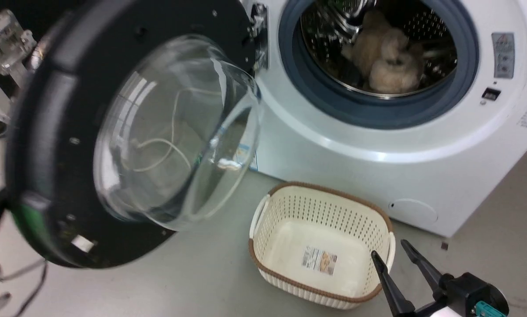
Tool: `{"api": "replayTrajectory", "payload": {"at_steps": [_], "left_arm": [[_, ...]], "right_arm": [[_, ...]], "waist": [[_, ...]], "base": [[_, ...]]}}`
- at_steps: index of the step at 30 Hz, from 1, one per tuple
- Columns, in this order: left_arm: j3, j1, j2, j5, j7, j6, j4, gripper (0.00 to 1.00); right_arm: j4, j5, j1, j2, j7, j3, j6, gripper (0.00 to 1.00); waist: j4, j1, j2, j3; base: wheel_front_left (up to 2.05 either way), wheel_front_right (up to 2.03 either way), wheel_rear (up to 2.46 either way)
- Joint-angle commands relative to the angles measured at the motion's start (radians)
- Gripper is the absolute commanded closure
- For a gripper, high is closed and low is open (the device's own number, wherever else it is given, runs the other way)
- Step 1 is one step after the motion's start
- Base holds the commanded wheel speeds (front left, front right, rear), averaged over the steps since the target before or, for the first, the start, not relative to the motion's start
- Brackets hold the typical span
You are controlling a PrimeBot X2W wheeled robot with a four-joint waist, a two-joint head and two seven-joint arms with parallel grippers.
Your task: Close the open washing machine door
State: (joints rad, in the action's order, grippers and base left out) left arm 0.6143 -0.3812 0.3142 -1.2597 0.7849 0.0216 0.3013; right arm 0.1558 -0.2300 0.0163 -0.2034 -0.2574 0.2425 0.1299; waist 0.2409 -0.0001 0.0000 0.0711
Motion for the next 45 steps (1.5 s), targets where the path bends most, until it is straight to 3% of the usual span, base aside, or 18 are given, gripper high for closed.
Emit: {"api": "replayTrajectory", "payload": {"at_steps": [1, 10, 11, 14, 17, 23, 33, 39, 45], "left_arm": [[-0.011, 0.047, -0.037, -0.025, 0.036, 0.009, -0.036, 1.0], [-0.079, 0.259, -0.211, -0.091, 0.14, 0.024, -0.25, 1.0], [-0.136, 0.326, -0.249, -0.113, 0.145, 0.033, -0.301, 1.0], [-0.224, 0.391, -0.262, -0.157, 0.116, 0.032, -0.344, 1.0], [-0.378, 0.457, -0.263, -0.242, 0.026, 0.03, -0.371, 1.0], [-0.655, 0.497, -0.264, -0.352, -0.173, 0.065, -0.383, 1.0], [-0.921, 0.252, -0.264, -0.411, -0.492, 0.102, -0.219, 1.0], [-0.997, 0.035, -0.264, -0.433, -0.642, 0.106, -0.053, 1.0], [-1.049, -0.166, -0.264, -0.484, -0.775, 0.107, 0.117, 1.0]], "right_arm": [[0.008, 0.0, 0.015, 0.012, -0.004, -0.01, 0.001, 0.0], [0.02, 0.031, 0.037, 0.043, -0.004, -0.063, 0.001, 0.0], [0.018, 0.042, 0.04, 0.045, -0.004, -0.087, 0.001, 0.0], [0.016, 0.049, 0.041, 0.043, -0.004, -0.104, 0.001, 0.0], [0.011, 0.056, 0.043, 0.039, -0.004, -0.127, 0.001, 0.0], [0.008, 0.056, 0.041, 0.031, -0.002, -0.17, 0.001, 0.0], [0.003, 0.036, -0.004, 0.017, 0.0, -0.175, 0.001, 0.0], [0.021, 0.017, -0.041, 0.021, -0.003, -0.168, 0.001, 0.0], [0.037, 0.007, -0.063, 0.03, -0.004, -0.15, 0.001, 0.0]], "waist": [[0.006, 0.0001, 0.0, -0.037], [-0.018, 0.0001, 0.0, -0.116], [-0.042, 0.0001, 0.0, -0.122], [-0.078, 0.0001, 0.0, -0.123], [-0.124, 0.0001, 0.0, -0.115], [-0.24, 0.0001, 0.0, -0.078], [-0.445, 0.0001, 0.0, 0.043], [-0.542, 0.0001, 0.0, 0.101], [-0.585, 0.0001, 0.0, 0.128]], "base": [[0.0, 0.0, 0.0], [0.0, 0.0, 0.0], [0.0, 0.0, 0.0], [0.0, 0.0, 0.0], [0.0, 0.0, 0.0], [0.0, 0.0, 0.0], [0.0, 0.0, 0.0], [0.0, 0.0, 0.0], [0.0, 0.0, 0.0]]}}
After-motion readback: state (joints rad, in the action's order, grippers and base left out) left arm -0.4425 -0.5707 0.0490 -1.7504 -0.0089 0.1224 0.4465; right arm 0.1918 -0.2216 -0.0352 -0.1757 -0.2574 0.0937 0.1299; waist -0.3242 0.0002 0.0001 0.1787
